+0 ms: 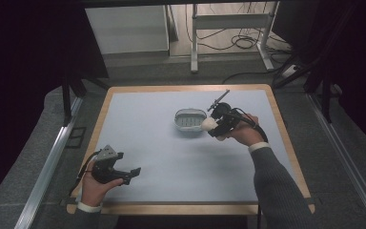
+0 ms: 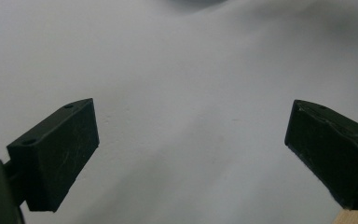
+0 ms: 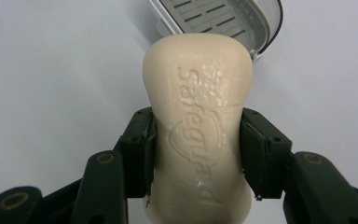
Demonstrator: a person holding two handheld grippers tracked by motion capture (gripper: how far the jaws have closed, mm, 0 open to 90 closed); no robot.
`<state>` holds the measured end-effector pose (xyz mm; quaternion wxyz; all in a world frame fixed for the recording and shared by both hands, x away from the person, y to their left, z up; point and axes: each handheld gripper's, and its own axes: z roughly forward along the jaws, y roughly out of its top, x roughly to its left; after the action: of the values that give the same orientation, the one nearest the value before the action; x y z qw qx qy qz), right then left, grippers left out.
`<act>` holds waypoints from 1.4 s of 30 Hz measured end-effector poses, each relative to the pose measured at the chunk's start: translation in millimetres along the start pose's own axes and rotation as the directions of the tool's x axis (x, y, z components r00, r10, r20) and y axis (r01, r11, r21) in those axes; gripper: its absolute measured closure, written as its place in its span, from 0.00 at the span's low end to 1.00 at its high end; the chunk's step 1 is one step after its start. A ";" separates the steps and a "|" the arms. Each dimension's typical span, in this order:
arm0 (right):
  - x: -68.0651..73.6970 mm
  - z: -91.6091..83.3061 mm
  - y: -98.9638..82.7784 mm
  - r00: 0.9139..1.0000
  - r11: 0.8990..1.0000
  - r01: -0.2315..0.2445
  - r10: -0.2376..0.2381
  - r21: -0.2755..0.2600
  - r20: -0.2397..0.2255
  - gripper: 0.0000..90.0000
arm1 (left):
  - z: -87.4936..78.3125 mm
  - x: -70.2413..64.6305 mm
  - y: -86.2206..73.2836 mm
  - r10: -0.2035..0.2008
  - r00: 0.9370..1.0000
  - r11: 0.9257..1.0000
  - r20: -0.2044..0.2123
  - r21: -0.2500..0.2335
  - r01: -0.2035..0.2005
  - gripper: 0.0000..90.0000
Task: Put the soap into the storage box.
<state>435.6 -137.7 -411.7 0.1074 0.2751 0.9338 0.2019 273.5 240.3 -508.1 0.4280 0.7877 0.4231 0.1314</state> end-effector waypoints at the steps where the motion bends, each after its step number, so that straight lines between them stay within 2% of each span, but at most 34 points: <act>1: -0.4 -0.2 1.0 1.000 1.000 0.002 -0.002 0.000 0.001 0.55 | 0.1 -0.1 0.0 -0.001 1.000 1.000 0.001 -0.001 0.001 0.04; 30: -15.6 14.7 22.9 1.000 1.000 0.002 -0.003 -0.020 -0.009 0.55 | 2.4 -1.3 -0.1 0.002 1.000 1.000 0.010 0.007 -0.002 0.04; 36: -18.1 17.7 31.1 0.999 0.999 0.031 -0.032 -0.012 -0.014 0.55 | 1.1 -0.6 -0.4 0.009 1.000 1.000 0.000 0.003 -0.009 0.05; 42: -20.1 20.2 38.0 0.999 0.999 0.037 -0.037 -0.014 -0.007 0.55 | 1.5 -1.3 -0.4 0.008 1.000 1.000 0.003 0.004 -0.008 0.05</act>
<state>476.4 -113.3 -411.4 0.1096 0.2564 0.9377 0.2072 273.3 238.5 -509.1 0.4265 0.7904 0.4196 0.1314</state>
